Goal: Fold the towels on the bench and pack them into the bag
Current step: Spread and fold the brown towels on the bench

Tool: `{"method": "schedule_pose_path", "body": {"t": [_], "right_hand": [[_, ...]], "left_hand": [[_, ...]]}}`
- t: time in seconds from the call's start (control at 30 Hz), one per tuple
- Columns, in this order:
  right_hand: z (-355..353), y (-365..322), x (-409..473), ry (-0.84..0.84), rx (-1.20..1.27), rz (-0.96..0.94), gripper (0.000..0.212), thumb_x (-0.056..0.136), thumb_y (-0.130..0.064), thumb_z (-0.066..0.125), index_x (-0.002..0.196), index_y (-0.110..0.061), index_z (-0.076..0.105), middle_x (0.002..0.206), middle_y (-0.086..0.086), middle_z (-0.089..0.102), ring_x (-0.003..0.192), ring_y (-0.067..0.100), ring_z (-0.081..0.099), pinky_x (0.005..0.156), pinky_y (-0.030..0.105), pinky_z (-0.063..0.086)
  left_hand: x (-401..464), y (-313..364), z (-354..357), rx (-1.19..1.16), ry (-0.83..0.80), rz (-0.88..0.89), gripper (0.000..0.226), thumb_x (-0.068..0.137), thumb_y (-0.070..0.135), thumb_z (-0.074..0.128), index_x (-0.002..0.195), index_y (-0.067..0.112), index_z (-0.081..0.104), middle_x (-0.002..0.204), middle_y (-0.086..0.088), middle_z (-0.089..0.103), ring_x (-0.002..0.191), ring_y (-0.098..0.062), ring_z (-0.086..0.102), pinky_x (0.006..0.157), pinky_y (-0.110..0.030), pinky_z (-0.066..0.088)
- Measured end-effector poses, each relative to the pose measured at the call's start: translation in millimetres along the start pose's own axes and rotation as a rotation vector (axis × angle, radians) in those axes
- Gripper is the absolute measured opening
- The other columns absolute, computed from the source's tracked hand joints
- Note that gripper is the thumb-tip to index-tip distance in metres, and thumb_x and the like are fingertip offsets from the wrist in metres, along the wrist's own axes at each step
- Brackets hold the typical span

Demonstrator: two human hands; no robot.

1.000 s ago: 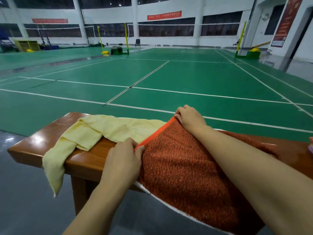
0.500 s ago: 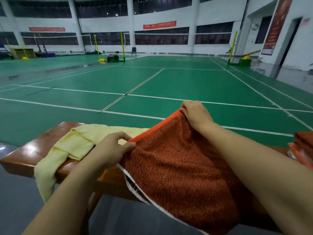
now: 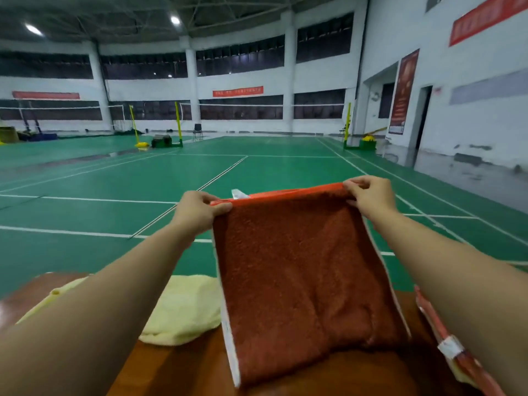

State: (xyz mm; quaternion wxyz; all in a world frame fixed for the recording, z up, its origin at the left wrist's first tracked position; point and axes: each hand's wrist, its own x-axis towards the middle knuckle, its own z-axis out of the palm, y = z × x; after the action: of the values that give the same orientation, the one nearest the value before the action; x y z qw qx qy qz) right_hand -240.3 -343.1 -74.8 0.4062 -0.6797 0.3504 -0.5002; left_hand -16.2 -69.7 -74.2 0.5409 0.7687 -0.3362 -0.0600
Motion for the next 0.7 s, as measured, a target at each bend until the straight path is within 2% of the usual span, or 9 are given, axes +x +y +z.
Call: {"method": "schedule_pose_path", "body": {"t": [0.07,0.13,0.17,0.23,0.33,0.4,0.47,0.57,0.7], "right_hand": [[-16,-7,10,0.090,-0.015,-0.072,0.017,0.090,-0.024,0.075,0.076,-0.030,0.068,0.085,-0.005,0.069,0.091,0.025,0.070,0.084,0.051,0.060],[-29,-14,16,0.119,-0.022,-0.130,0.011,0.091,-0.027,0.073,0.081,-0.028,0.069,0.087,-0.003,0.070,0.090,0.025,0.070,0.084,0.050,0.060],[-35,-17,18,0.126,-0.021,-0.156,0.008,0.092,-0.026,0.072,0.085,-0.025,0.069,0.088,0.000,0.071,0.090,0.025,0.071,0.083,0.049,0.061],[-45,-23,16,0.140,0.009,-0.191,0.006,0.094,-0.026,0.071,0.090,-0.021,0.069,0.092,0.004,0.071,0.091,0.026,0.071,0.081,0.044,0.062],[-57,-28,-4,0.192,-0.024,-0.227,0.014,0.097,-0.027,0.066,0.098,-0.014,0.070,0.095,0.006,0.069,0.084,0.017,0.067,0.069,0.021,0.057],[-64,-27,-30,0.259,-0.114,-0.275,0.021,0.099,-0.033,0.062,0.104,-0.015,0.071,0.095,0.000,0.069,0.084,0.013,0.063,0.074,0.022,0.052],[-70,-21,-64,0.287,-0.098,-0.342,0.020,0.101,-0.035,0.060,0.103,-0.018,0.069,0.093,-0.004,0.068,0.087,0.010,0.062,0.079,0.022,0.049],[-77,0,-119,0.272,-0.058,-0.356,0.016,0.102,-0.033,0.057,0.102,-0.020,0.065,0.094,-0.006,0.066,0.088,0.004,0.059,0.080,0.011,0.043],[-87,38,-188,0.171,-0.091,-0.309,0.010,0.102,-0.029,0.057,0.103,-0.022,0.064,0.096,-0.009,0.066,0.092,0.001,0.060,0.082,0.013,0.044]], "left_hand": [[21,23,10,-0.087,0.004,0.029,0.027,0.086,0.021,0.081,0.101,0.000,0.073,0.080,-0.011,0.068,0.063,-0.020,0.061,0.065,-0.038,0.061],[41,41,12,-0.161,0.003,0.045,0.033,0.083,0.019,0.083,0.105,-0.001,0.071,0.090,-0.015,0.067,0.079,-0.026,0.065,0.079,-0.053,0.061],[48,47,12,-0.183,0.005,0.045,0.035,0.080,0.018,0.085,0.105,-0.002,0.070,0.094,-0.017,0.067,0.083,-0.027,0.066,0.083,-0.055,0.060],[54,54,13,-0.213,-0.010,0.079,0.034,0.078,0.012,0.085,0.104,-0.001,0.070,0.102,-0.021,0.068,0.084,-0.027,0.066,0.089,-0.051,0.058],[42,55,17,-0.280,-0.040,0.134,0.018,0.082,0.010,0.081,0.096,0.004,0.072,0.098,-0.014,0.069,0.093,-0.027,0.067,0.094,-0.051,0.057],[22,52,18,-0.373,-0.059,0.149,0.014,0.086,0.015,0.077,0.092,0.006,0.068,0.093,-0.010,0.066,0.095,-0.024,0.066,0.091,-0.048,0.059],[-4,45,14,-0.387,-0.027,0.190,0.019,0.087,0.018,0.075,0.097,0.004,0.067,0.093,-0.009,0.067,0.090,-0.019,0.068,0.081,-0.036,0.063],[-56,28,7,-0.370,0.027,0.248,0.022,0.089,0.018,0.073,0.103,0.001,0.069,0.090,-0.009,0.072,0.080,-0.010,0.071,0.071,-0.019,0.059],[-123,-22,5,-0.168,0.050,0.218,0.014,0.089,0.026,0.075,0.098,0.015,0.074,0.087,0.001,0.076,0.078,-0.006,0.072,0.072,-0.019,0.055]]}}
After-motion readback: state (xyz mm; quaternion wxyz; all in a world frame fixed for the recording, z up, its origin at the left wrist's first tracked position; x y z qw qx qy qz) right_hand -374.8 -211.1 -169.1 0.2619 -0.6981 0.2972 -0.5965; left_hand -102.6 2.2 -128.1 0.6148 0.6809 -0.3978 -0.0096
